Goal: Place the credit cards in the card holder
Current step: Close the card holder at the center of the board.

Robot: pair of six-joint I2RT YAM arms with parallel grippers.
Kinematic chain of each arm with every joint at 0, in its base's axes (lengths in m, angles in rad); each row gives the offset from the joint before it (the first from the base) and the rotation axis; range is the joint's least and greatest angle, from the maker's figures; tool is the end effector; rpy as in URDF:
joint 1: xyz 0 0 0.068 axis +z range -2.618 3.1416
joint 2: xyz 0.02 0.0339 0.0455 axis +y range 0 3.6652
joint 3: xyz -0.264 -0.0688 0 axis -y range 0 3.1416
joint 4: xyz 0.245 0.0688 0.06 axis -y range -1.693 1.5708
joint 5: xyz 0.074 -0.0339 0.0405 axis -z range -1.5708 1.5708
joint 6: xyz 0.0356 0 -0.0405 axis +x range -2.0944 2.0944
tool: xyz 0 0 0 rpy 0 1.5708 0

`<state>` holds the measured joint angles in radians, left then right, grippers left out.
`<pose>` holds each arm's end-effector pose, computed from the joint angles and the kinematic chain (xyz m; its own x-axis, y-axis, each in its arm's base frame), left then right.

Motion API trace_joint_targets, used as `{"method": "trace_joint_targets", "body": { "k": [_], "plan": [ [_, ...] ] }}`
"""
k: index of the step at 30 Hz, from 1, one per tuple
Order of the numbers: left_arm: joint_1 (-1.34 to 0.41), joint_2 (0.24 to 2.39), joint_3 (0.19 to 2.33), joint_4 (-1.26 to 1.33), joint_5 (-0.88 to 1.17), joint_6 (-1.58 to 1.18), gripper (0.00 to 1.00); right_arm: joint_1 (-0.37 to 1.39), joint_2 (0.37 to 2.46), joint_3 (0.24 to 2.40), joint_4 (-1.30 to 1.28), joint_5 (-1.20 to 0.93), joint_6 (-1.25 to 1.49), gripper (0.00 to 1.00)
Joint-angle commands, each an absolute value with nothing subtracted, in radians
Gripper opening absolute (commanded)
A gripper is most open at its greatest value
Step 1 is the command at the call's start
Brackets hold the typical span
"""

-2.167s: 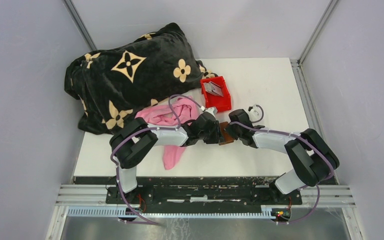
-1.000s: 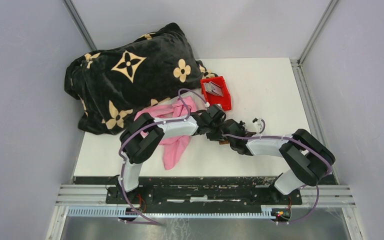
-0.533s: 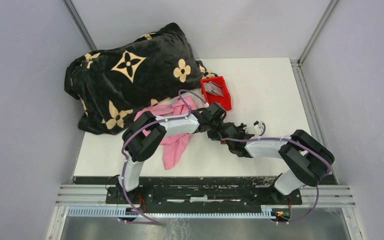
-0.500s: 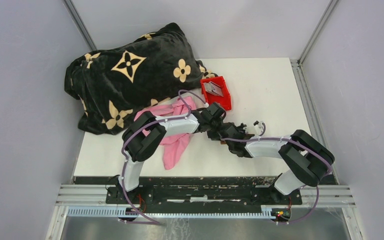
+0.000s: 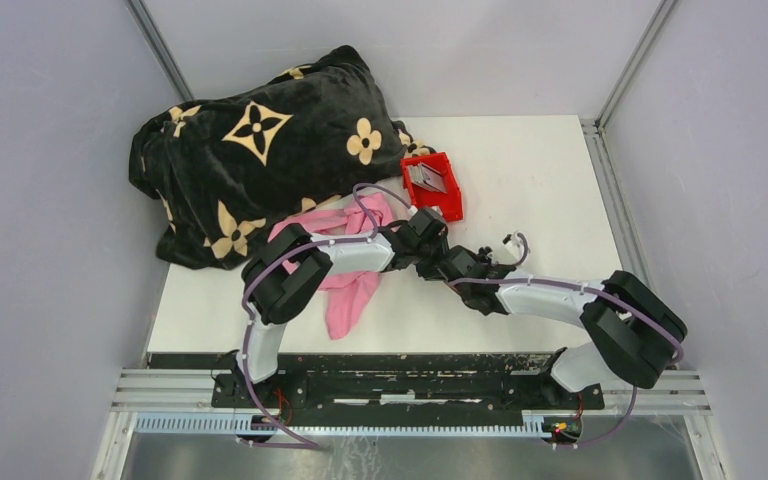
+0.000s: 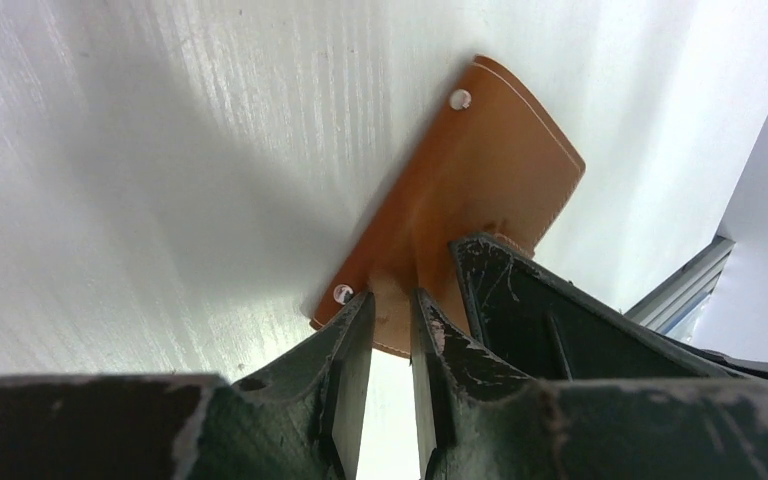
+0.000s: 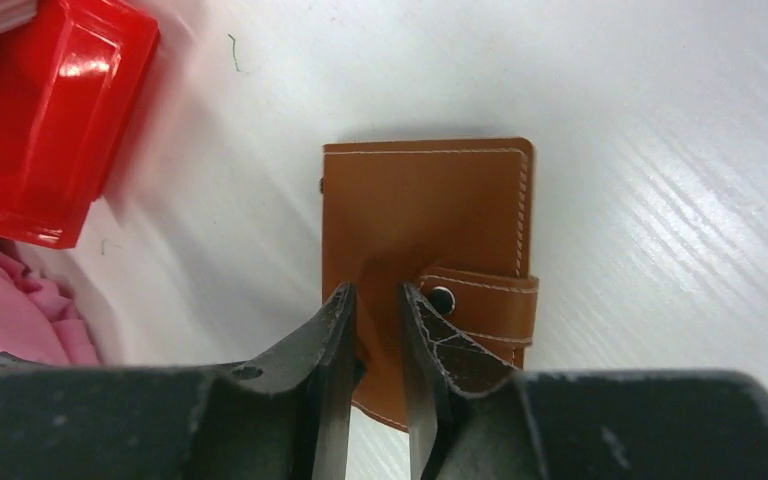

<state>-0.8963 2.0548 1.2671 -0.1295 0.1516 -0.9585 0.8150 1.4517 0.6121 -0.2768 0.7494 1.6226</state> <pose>0.2610 -0.3350 0.1292 -0.9637 -0.0901 -0.2514 0.0710 0.8210 -0.5665 0.1828 0.1586 0.1434 -0.2953 0.7526 -0.5885 0.6324 0.6157 0.4700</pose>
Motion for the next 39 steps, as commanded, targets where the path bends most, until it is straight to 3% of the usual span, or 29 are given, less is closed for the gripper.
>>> {"method": "trace_joint_targets", "body": {
  "k": [1, 7, 21, 24, 30, 39],
  "plan": [
    [-0.914, 2.226, 1.164, -0.278, -0.107, -0.901, 0.33, 0.811, 1.489, 0.618, -0.580, 0.586, 1.443, 0.32],
    [-0.914, 2.204, 1.161, -0.279, -0.110, -0.882, 0.33, 0.764, 1.463, 0.732, -0.568, 0.630, 1.294, 0.40],
    [-0.916, 2.188, 1.152, -0.278, -0.103, -0.861, 0.32, 0.734, 1.397, 0.876, -0.617, 0.708, 1.130, 0.41],
    [-0.915, 2.184, 1.149, -0.275, -0.103, -0.861, 0.32, 0.734, 1.385, 0.889, -0.659, 0.709, 1.123, 0.34],
    [-0.915, 2.171, 1.140, -0.274, -0.109, -0.856, 0.32, 0.733, 1.349, 0.865, -0.711, 0.673, 1.119, 0.01],
    [-0.920, 2.172, 1.132, -0.263, -0.103, -0.865, 0.32, 0.736, 1.360, 0.814, -0.687, 0.566, 1.104, 0.01]
  ]
}}
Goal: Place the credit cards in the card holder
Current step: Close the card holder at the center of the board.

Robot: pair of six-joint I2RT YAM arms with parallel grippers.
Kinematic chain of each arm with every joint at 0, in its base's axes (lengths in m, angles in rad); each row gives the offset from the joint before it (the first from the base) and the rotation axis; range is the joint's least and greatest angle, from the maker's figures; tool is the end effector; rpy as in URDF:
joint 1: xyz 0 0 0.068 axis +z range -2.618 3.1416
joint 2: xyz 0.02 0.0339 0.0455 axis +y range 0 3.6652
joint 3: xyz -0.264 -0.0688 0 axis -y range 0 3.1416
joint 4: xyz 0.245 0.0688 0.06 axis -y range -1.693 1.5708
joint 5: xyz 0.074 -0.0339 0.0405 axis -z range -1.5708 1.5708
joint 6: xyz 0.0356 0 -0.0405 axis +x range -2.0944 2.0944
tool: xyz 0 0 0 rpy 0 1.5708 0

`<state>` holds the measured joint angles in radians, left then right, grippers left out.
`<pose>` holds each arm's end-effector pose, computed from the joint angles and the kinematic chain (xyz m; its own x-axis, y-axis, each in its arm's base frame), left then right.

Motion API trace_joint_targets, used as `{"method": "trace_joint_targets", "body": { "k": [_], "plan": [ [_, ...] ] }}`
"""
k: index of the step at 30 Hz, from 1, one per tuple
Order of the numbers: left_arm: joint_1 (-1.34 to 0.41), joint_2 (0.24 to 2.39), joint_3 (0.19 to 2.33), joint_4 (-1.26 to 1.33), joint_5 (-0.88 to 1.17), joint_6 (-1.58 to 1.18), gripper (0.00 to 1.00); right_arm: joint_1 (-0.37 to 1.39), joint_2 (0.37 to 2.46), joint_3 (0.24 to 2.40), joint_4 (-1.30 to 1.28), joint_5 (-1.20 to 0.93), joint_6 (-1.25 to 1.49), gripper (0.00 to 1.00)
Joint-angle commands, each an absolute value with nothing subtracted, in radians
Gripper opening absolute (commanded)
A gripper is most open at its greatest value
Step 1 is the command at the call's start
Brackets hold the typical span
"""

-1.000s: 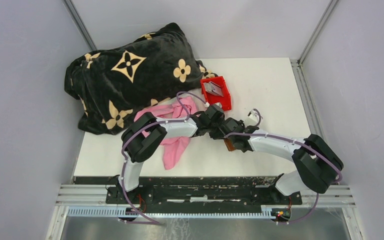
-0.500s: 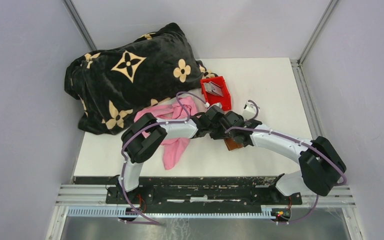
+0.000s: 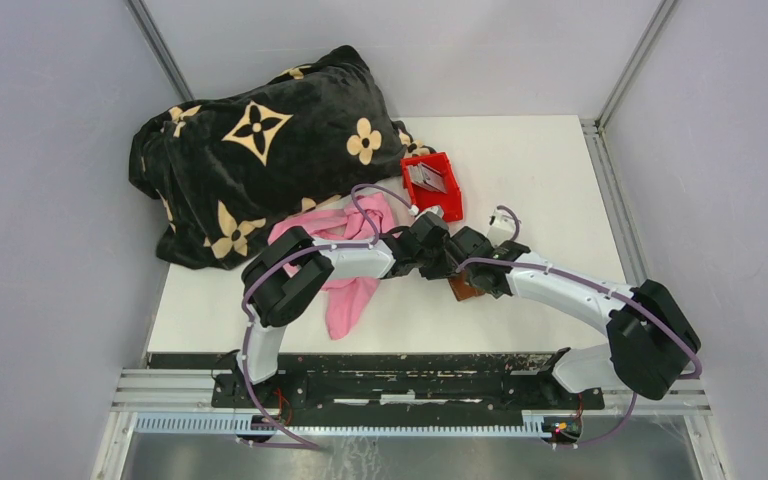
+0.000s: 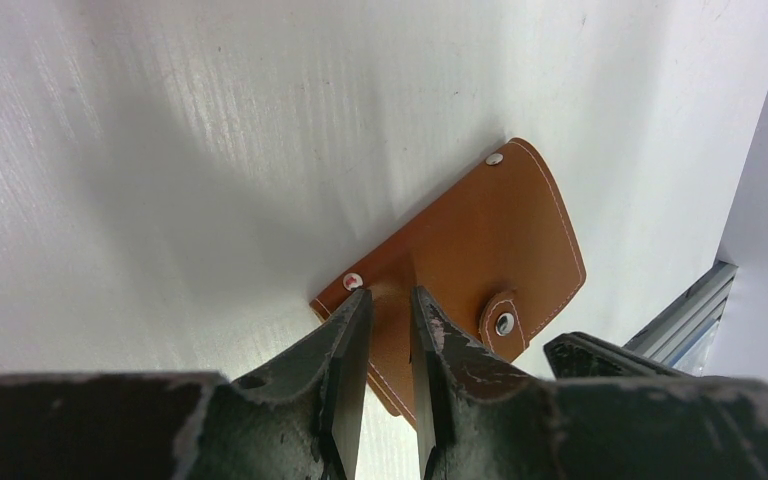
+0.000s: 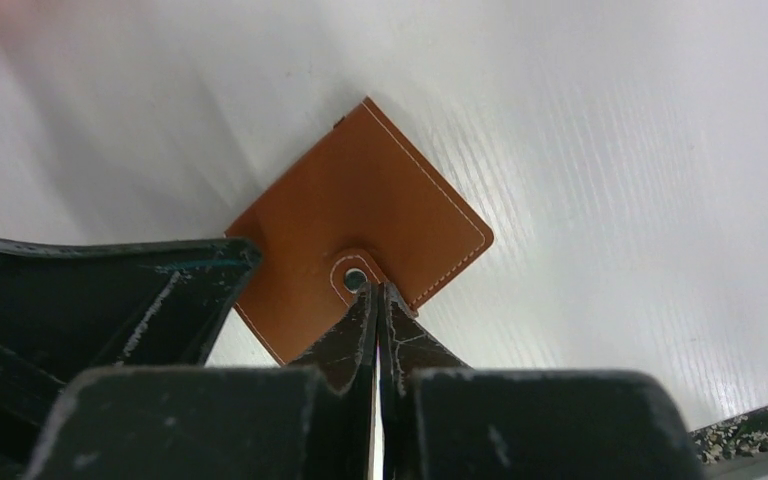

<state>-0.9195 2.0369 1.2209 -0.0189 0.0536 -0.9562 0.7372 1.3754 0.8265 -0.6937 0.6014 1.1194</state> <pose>0.2554 -0.3382 0.1308 -0.9257 -0.1313 -0.3546 0.1034 0.8142 -0.5713 0.1930 0.1480 0.1980 -0.6830 0.3820 -0.6226 0.4478 0.8924 0.0564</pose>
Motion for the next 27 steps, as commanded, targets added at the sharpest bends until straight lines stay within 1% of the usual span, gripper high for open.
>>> {"method": "trace_joint_targets", "body": {
  "k": [1, 9, 22, 27],
  "plan": [
    [-0.921, 2.171, 1.132, -0.263, -0.103, -0.865, 0.32, 0.736, 1.363, 0.813, -0.682, 0.564, 1.102, 0.01],
    [-0.925, 2.174, 1.130, -0.261, -0.103, -0.862, 0.32, 0.736, 1.404, 0.807, -0.641, 0.537, 1.107, 0.01],
    [-0.925, 2.181, 1.127, -0.251, -0.092, -0.862, 0.32, 0.735, 1.352, 0.835, -0.668, 0.592, 1.112, 0.01],
    [-0.925, 2.186, 1.127, -0.246, -0.081, -0.872, 0.30, 0.735, 1.327, 0.845, -0.672, 0.607, 1.109, 0.01]
  ]
}}
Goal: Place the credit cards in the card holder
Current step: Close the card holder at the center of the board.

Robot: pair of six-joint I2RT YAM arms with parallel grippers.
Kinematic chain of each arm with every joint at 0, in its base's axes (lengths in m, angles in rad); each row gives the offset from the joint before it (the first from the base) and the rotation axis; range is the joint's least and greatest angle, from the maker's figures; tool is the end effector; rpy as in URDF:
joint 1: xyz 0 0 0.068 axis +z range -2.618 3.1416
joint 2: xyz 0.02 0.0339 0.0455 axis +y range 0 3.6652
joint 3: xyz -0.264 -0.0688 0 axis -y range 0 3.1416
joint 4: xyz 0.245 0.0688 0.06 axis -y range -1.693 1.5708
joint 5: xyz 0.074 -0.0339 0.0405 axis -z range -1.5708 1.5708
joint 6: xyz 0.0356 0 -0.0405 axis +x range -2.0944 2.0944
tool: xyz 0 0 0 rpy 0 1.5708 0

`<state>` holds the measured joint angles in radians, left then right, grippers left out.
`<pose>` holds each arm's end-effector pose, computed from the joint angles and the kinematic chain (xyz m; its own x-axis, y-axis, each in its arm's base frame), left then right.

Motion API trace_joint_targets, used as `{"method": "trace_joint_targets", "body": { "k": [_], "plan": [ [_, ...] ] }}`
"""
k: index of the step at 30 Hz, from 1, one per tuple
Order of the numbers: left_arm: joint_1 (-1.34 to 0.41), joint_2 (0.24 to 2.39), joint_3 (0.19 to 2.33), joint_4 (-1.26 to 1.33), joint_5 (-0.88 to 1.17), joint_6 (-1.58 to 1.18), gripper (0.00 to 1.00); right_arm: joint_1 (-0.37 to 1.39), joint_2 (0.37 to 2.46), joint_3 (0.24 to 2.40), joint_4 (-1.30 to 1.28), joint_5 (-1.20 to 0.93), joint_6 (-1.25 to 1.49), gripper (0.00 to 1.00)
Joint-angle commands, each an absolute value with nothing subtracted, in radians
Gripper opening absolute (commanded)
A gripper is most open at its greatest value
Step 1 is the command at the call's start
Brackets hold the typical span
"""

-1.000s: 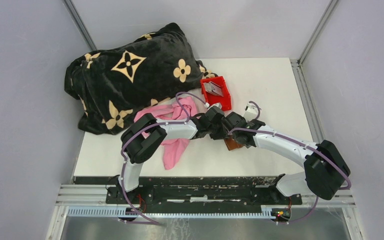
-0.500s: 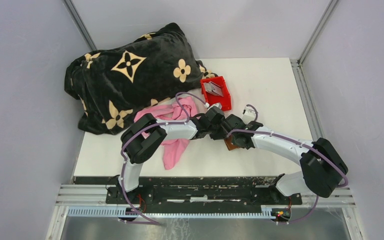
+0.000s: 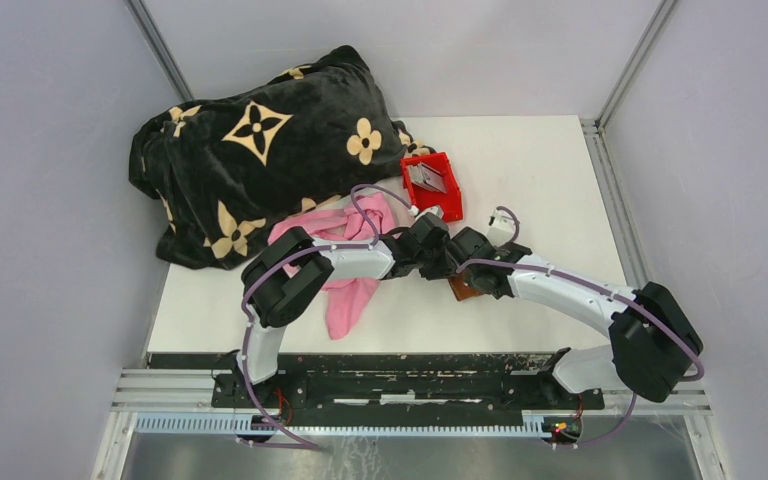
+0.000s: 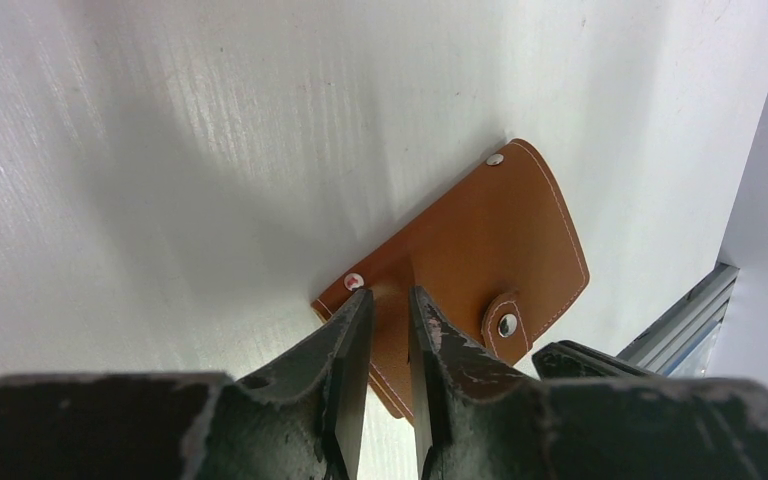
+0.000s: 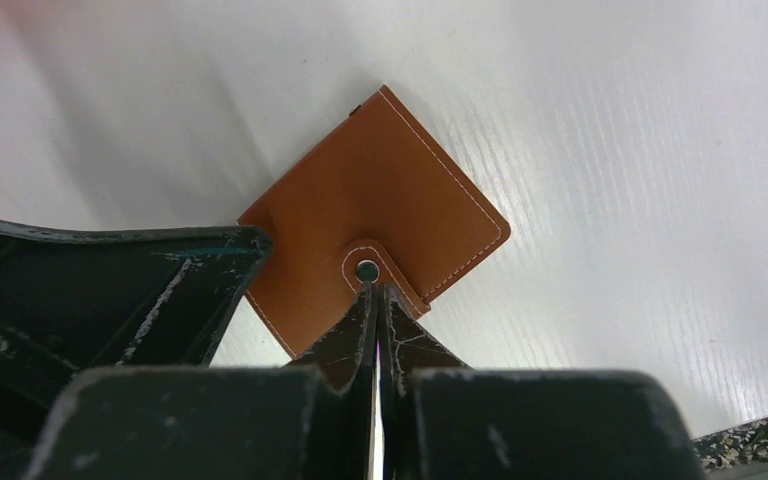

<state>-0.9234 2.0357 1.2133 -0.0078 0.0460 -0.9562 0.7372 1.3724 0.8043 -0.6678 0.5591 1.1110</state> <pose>0.2538 -0.3384 0.1299 -0.9230 -0.1325 -0.3613 0.1066 0.8141 -0.5708 0.1911 0.1480 0.1927 -0.7053 0.3857 -0.5948 0.4310 0.8995 0.0722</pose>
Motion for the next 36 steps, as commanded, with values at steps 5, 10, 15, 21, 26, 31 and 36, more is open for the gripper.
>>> {"method": "trace_joint_targets", "body": {
  "k": [5, 10, 15, 21, 26, 31, 36],
  "plan": [
    [-0.925, 2.187, 1.117, -0.233, -0.064, -0.885, 0.29, 0.735, 1.321, 0.862, -0.679, 0.612, 1.100, 0.01],
    [-0.924, 2.185, 1.101, -0.223, -0.059, -0.894, 0.29, 0.735, 1.318, 0.861, -0.677, 0.614, 1.105, 0.01],
    [-0.919, 2.183, 1.079, -0.202, -0.046, -0.900, 0.28, 0.735, 1.339, 0.835, -0.642, 0.592, 1.118, 0.01],
    [-0.910, 2.178, 1.036, -0.162, -0.034, -0.902, 0.27, 0.735, 1.418, 0.757, -0.568, 0.536, 1.180, 0.01],
    [-0.903, 2.160, 0.993, -0.129, -0.028, -0.903, 0.27, 0.734, 1.451, 0.689, -0.522, 0.523, 1.234, 0.01],
    [-0.901, 2.154, 0.966, -0.113, -0.017, -0.903, 0.27, 0.735, 1.423, 0.730, -0.541, 0.550, 1.215, 0.01],
    [-0.899, 2.142, 0.964, -0.110, -0.017, -0.902, 0.27, 0.734, 1.359, 0.811, -0.526, 0.569, 1.130, 0.01]
  ]
}}
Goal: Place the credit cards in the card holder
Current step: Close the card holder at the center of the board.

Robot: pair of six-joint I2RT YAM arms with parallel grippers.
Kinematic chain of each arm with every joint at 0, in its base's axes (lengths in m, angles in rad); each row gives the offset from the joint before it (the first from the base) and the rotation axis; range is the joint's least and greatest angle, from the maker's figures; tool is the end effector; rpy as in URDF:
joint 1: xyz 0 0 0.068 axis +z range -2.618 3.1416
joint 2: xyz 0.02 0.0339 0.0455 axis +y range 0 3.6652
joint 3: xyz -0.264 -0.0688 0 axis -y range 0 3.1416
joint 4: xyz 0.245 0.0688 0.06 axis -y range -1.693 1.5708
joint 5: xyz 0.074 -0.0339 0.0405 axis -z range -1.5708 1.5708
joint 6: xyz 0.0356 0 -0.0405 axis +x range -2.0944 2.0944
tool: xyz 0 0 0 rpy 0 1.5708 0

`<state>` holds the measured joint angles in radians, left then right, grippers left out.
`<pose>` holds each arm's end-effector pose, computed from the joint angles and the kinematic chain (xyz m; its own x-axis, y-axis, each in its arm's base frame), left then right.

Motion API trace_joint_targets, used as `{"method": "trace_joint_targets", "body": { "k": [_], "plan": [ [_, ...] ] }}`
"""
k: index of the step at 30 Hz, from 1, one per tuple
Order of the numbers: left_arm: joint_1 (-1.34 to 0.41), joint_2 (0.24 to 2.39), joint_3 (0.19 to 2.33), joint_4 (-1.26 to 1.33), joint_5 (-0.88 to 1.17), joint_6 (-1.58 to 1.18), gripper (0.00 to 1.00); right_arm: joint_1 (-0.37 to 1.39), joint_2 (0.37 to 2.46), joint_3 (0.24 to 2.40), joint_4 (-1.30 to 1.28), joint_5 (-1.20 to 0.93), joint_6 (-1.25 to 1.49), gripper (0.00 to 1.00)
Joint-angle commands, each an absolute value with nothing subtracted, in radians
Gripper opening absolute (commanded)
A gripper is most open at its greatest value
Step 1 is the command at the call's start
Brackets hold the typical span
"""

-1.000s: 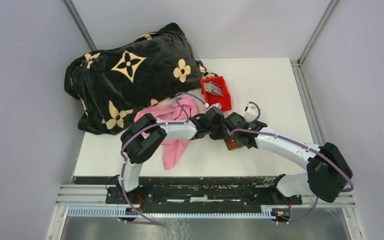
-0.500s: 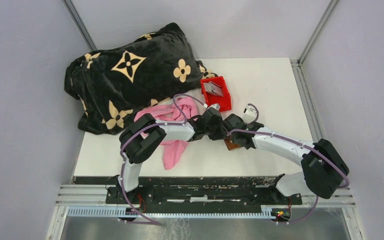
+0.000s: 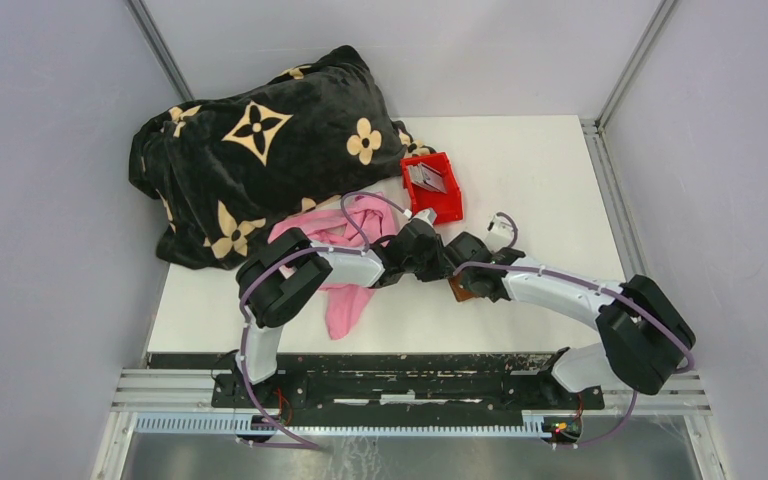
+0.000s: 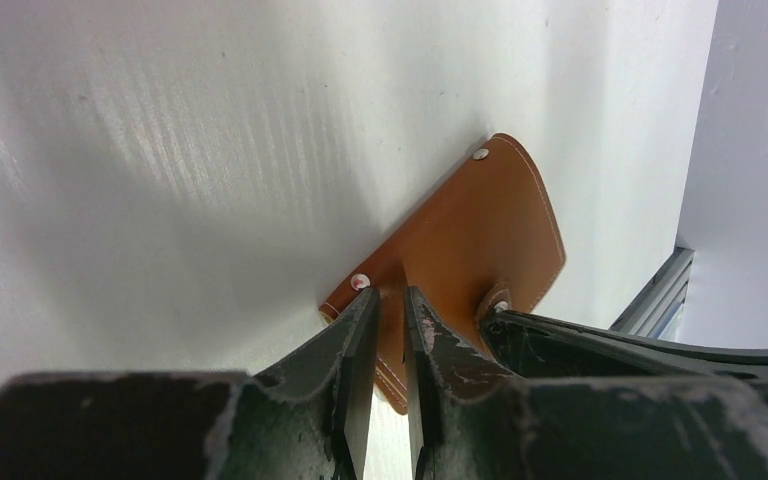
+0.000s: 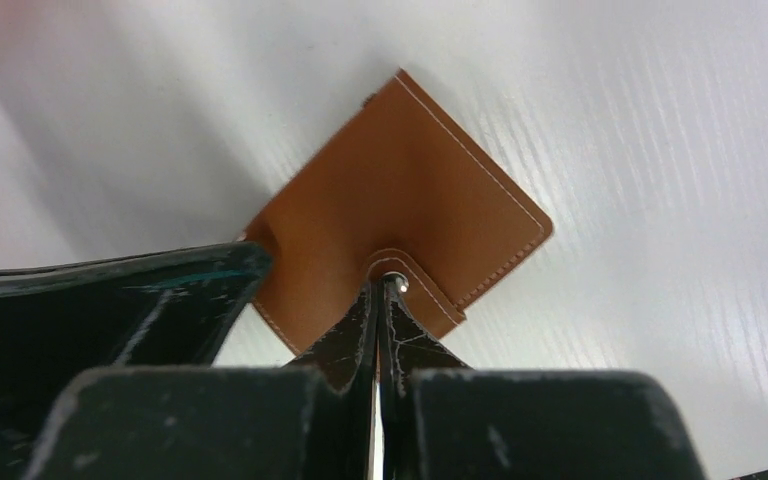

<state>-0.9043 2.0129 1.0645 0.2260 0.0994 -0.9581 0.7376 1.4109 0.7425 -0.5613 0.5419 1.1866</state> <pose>0.2486 -0.3218 0.1157 -0.9126 -0.1565 -0.3778 0.1418 0.7453 -0.6515 0.1917 0.1494 0.1709 -0.6772 0.4579 -0.5760 0.4785 0.8687 0.1280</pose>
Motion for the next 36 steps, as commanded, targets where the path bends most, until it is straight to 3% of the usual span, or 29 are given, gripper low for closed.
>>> {"method": "trace_joint_targets", "body": {
  "k": [1, 9, 18, 31, 36],
  "plan": [
    [-0.900, 2.140, 0.964, -0.108, -0.017, -0.903, 0.27, 0.734, 1.346, 0.826, -0.522, 0.575, 1.114, 0.01],
    [-0.899, 2.136, 0.968, -0.097, -0.014, -0.917, 0.27, 0.734, 1.282, 0.932, -0.606, 0.624, 1.067, 0.01],
    [-0.898, 2.134, 0.953, -0.082, -0.010, -0.923, 0.27, 0.734, 1.264, 0.896, -0.685, 0.638, 1.133, 0.01],
    [-0.898, 2.129, 0.934, -0.071, -0.011, -0.903, 0.27, 0.706, 1.648, 0.709, -0.366, 0.456, 1.263, 0.01],
    [-0.899, 2.131, 0.936, -0.077, -0.014, -0.897, 0.27, 0.700, 1.589, 0.772, -0.379, 0.489, 1.190, 0.01]
  ]
}}
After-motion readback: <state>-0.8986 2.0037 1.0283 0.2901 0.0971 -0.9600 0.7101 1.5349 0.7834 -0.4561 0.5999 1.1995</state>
